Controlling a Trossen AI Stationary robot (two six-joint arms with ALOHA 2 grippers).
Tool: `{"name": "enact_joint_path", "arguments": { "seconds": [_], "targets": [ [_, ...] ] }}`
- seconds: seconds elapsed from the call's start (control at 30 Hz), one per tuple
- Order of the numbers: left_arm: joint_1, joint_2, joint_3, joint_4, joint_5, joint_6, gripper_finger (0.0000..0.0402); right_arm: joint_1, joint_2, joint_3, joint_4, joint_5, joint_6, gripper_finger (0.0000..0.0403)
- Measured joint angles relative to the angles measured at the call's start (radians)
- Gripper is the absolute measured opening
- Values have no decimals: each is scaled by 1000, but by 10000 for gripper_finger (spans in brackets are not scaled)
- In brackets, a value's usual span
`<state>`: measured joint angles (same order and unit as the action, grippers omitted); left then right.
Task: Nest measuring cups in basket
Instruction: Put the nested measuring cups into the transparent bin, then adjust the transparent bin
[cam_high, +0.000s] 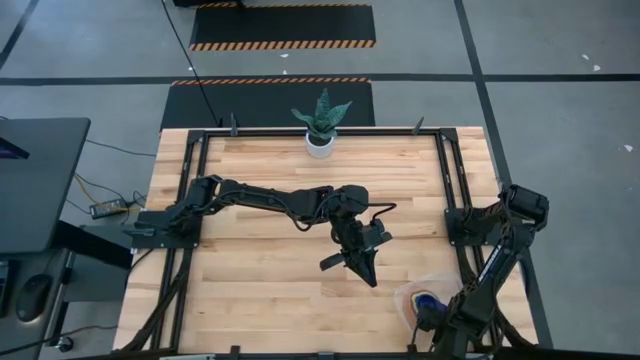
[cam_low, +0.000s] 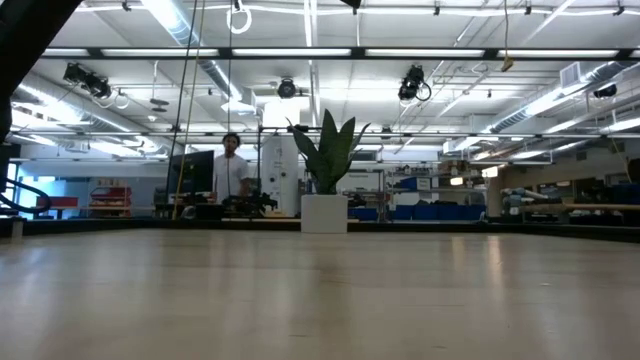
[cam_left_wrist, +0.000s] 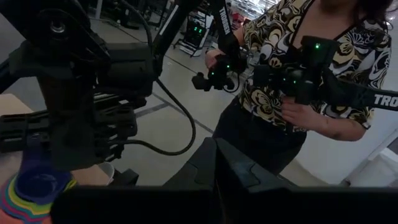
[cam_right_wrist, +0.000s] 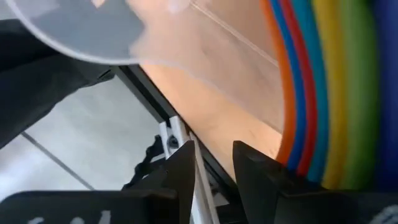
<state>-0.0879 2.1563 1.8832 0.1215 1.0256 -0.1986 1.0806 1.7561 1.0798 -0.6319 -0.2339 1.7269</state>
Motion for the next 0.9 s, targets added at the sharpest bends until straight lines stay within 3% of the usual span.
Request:
{"name": "enact_joint_path", "arguments": {
  "seconds": [0.23, 0.53, 0.7, 0.9],
  "targets": [
    [0, 0, 0, 0, 0, 0, 13, -12, 0, 0, -4, -76, -2, 114],
    [1, 0, 0, 0, 0, 1, 13, -17, 0, 0, -66, -89, 2, 114],
    [2, 0, 0, 0, 0, 1, 13, -23, 0, 66, -246, -91, -26, 114],
    [2, 1, 0, 0, 0, 1, 13, -22, -2, 177, -530, 47, -55, 114]
  ]
}}
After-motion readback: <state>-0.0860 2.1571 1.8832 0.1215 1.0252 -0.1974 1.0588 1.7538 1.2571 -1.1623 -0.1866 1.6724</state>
